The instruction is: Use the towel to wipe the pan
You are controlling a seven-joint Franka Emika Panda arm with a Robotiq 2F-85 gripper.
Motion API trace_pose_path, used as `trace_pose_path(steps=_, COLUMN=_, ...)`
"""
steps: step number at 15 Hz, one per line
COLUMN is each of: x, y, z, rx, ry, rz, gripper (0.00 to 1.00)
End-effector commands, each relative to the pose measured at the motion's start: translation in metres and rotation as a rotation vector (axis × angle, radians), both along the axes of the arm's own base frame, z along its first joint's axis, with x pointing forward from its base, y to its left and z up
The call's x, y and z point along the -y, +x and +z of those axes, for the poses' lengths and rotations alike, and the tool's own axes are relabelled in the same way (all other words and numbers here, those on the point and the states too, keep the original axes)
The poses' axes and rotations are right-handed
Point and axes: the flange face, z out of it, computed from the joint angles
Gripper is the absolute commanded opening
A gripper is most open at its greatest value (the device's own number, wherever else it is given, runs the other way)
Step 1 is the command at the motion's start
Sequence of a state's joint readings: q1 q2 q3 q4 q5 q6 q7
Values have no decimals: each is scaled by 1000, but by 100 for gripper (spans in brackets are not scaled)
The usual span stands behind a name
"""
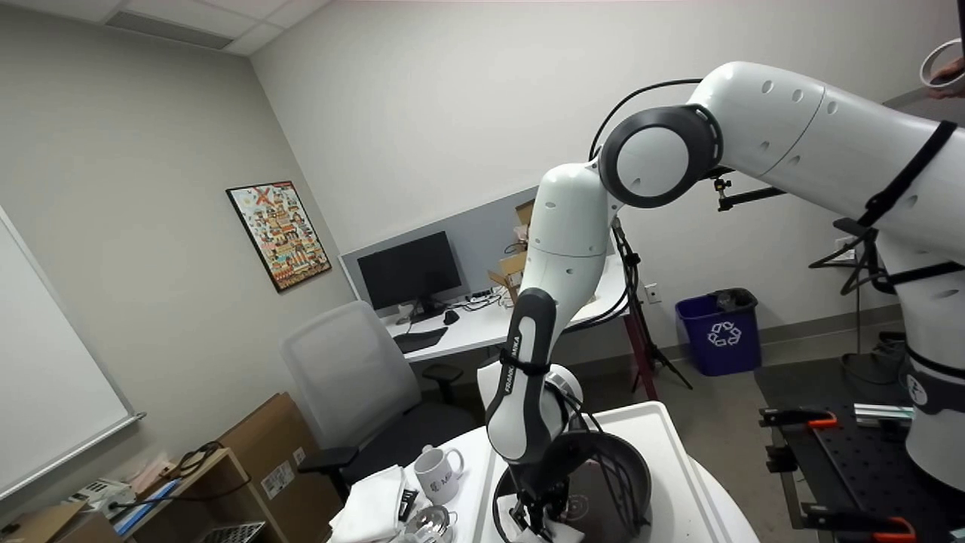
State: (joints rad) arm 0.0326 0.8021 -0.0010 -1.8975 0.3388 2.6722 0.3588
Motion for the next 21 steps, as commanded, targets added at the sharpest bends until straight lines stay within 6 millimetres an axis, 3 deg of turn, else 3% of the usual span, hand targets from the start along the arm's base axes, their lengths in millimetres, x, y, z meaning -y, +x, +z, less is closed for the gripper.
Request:
trace_pose_path(steps=1, x=-12, y=-8, z=-21, rx=-44, ry=-10, rz=41, gripper=4)
trace_pose_path(steps=8, x=8, y=-58, z=-30, rx=-55, ry=2, rz=124, gripper=4)
trace_pose_path(steps=12, x=31, y=-92, z=-30, rx=-36, ry=-3, rz=125, gripper=4)
trace_pose_path(steps=21, x=60, y=-132, z=-18, rx=8, ry=-4, rz=120, gripper=4)
